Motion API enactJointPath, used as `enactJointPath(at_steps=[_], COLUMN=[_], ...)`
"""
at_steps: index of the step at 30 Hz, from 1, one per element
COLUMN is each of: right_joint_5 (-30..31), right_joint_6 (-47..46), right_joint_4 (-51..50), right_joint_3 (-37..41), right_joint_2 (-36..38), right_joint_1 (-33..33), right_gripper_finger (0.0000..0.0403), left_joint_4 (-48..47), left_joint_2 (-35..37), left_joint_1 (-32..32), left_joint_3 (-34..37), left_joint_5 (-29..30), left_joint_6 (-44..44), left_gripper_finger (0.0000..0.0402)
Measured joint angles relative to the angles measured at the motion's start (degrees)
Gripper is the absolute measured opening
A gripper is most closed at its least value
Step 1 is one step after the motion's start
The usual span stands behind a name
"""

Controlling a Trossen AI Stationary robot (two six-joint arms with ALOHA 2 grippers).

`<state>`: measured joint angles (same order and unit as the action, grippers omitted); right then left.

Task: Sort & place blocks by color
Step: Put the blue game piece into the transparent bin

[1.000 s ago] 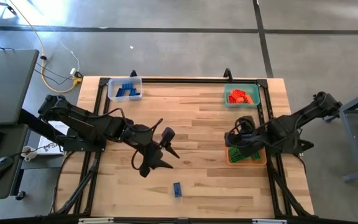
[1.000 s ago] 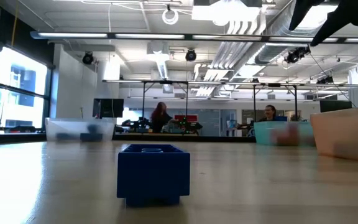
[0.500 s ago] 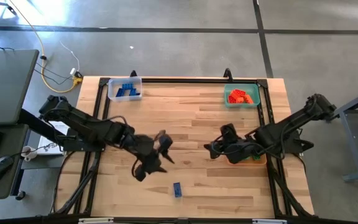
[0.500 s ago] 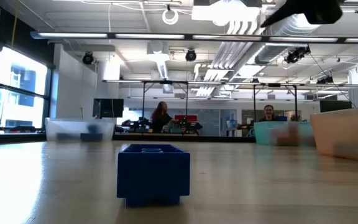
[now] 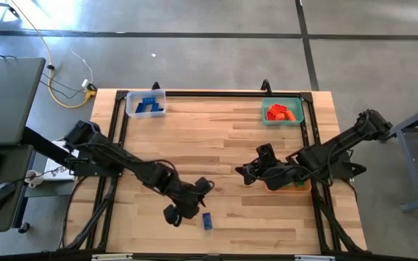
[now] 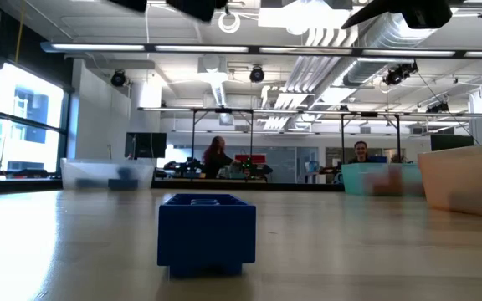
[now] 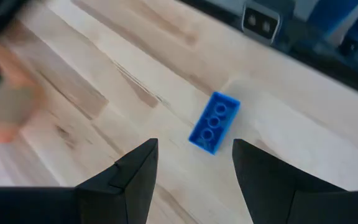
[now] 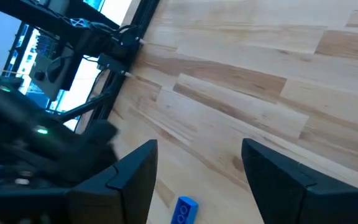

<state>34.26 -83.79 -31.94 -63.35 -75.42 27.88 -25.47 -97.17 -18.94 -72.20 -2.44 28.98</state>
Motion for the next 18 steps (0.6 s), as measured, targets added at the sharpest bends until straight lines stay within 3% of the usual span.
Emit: enactJointPath(at_steps=[8,18], right_joint_5=[0.2,0.1], right_joint_6=[0.1,0.3], right_joint_4=[0.1,-0.2], right_joint_3=[0.0,0.0], right_joint_2=[0.0,-0.4], right_joint_1=[0.0,0.0], right_gripper_finger=[0.0220,0.0220], left_joint_4=[1.0,10.2], left_joint_2=[-6.8,-10.9], left_joint_1=[-0.9,-1.4], left_joint_3=[0.0,0.0], left_joint_5=[-1.0,-2.2], left_joint_6=[4.3,6.1], left_gripper_finger=[0.0193,0.0193])
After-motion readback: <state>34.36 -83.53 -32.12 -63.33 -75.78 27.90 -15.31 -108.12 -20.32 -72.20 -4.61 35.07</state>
